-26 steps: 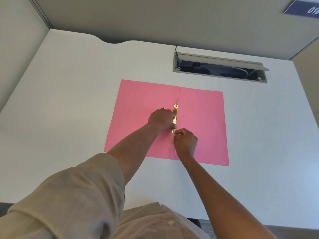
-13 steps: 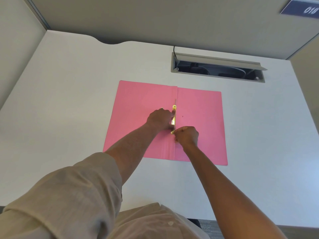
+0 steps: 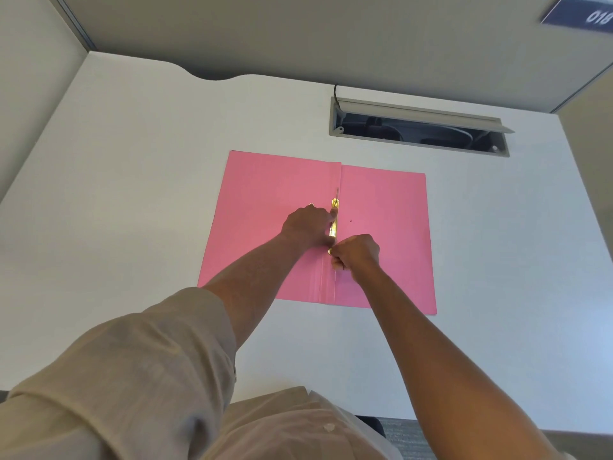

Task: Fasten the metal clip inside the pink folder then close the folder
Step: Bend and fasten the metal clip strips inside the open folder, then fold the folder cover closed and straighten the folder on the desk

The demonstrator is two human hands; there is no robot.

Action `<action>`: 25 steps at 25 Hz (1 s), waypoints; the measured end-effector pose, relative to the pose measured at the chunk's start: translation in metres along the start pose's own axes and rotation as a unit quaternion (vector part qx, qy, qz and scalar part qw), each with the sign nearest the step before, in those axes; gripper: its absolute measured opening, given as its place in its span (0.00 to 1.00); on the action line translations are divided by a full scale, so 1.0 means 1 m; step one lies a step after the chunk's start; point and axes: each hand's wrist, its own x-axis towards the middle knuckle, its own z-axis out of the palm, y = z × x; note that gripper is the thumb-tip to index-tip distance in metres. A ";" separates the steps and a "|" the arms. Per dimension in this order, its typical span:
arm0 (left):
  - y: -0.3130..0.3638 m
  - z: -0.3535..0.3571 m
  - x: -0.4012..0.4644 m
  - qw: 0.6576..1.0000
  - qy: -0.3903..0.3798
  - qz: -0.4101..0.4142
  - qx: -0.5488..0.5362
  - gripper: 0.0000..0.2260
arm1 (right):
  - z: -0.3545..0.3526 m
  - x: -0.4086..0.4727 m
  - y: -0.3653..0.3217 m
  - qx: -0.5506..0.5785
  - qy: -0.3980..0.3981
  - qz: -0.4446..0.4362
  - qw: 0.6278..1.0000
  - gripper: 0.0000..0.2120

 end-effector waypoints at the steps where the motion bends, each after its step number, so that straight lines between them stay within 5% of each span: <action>1: 0.000 0.000 0.000 1.000 0.001 0.000 -0.003 0.31 | 0.003 -0.002 0.001 -0.002 0.004 -0.008 1.000 0.06; 12: -0.003 0.003 0.003 1.000 0.006 0.004 -0.023 0.32 | 0.008 -0.008 0.029 0.009 0.008 -0.027 1.000 0.04; 16: -0.003 0.003 0.001 0.999 0.016 0.007 -0.026 0.31 | 0.004 -0.006 0.043 -0.020 0.050 -0.106 0.993 0.13; 21: -0.004 0.008 -0.001 0.999 0.024 0.002 -0.038 0.32 | -0.017 0.011 0.058 -0.092 0.160 -0.245 0.952 0.08; 25: 0.002 0.008 -0.003 0.999 0.036 -0.003 -0.041 0.30 | -0.024 0.043 0.070 -0.248 0.122 -0.307 0.910 0.28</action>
